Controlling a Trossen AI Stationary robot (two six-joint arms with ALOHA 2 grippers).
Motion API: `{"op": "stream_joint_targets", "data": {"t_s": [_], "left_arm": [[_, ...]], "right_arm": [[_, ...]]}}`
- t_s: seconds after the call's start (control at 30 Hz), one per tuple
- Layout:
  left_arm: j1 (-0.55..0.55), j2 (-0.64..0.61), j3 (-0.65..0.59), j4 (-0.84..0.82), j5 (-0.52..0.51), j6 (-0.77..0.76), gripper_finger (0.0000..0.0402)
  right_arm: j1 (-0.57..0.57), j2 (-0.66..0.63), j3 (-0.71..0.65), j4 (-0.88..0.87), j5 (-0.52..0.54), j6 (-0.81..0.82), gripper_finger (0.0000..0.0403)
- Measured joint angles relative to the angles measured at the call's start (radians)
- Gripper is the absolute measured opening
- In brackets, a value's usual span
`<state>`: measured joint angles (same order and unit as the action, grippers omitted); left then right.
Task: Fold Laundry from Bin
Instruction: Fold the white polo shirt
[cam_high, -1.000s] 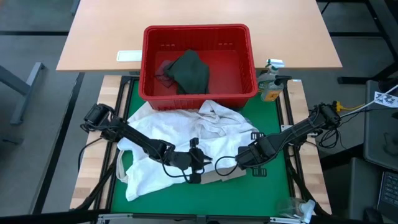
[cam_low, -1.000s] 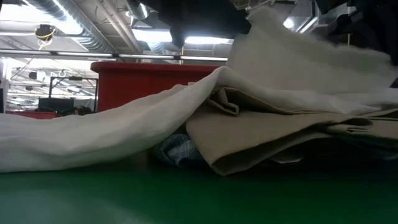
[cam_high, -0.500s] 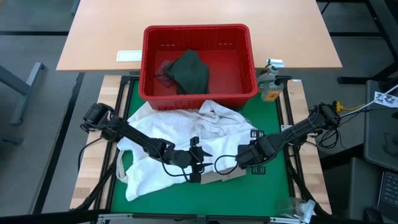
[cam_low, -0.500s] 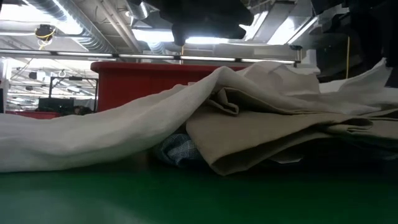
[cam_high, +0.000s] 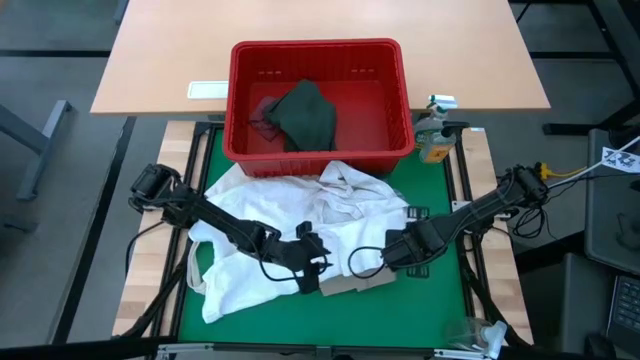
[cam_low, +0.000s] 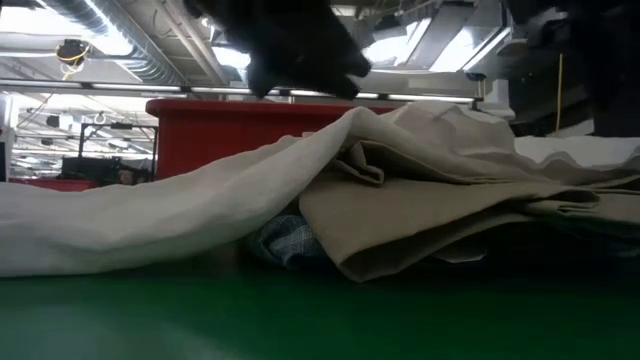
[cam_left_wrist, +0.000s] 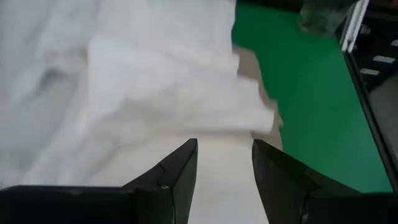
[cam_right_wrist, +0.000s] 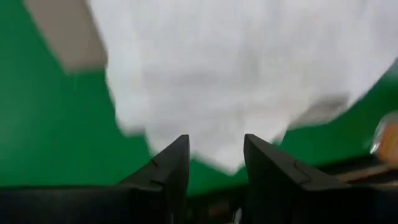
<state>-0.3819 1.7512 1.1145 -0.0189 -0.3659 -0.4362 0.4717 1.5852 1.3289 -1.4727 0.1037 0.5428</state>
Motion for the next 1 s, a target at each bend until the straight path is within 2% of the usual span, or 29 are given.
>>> {"op": "stream_joint_targets", "data": {"t_s": [0.2, 0.33, 0.5, 0.73, 0.83, 1.0], "left_arm": [[-0.034, 0.0, 0.0, -0.166, 0.054, -0.131, 0.0148], [-0.068, 0.0, 0.0, -0.297, 0.081, -0.218, 0.0148], [-0.113, 0.0, 0.0, -0.417, 0.096, -0.309, 0.0148], [-0.156, 0.069, 0.001, -0.402, 0.052, -0.324, 0.0144], [-0.164, 0.103, 0.0, -0.386, 0.11, -0.333, 0.0133], [-0.181, 0.113, 0.0, -0.373, 0.244, -0.386, 0.0111]], "right_arm": [[-0.002, 0.002, -0.049, 0.218, 0.221, -0.01, 0.0154], [-0.022, 0.001, -0.115, 0.348, 0.245, -0.051, 0.0154], [-0.049, 0.001, -0.241, 0.558, 0.168, -0.059, 0.0154], [-0.046, 0.001, -0.451, 0.786, -0.064, -0.072, 0.0154], [-0.028, -0.005, -0.49, 0.807, -0.152, -0.028, 0.0154], [0.035, -0.003, -0.48, 0.8, -0.267, -0.021, 0.0154]]}}
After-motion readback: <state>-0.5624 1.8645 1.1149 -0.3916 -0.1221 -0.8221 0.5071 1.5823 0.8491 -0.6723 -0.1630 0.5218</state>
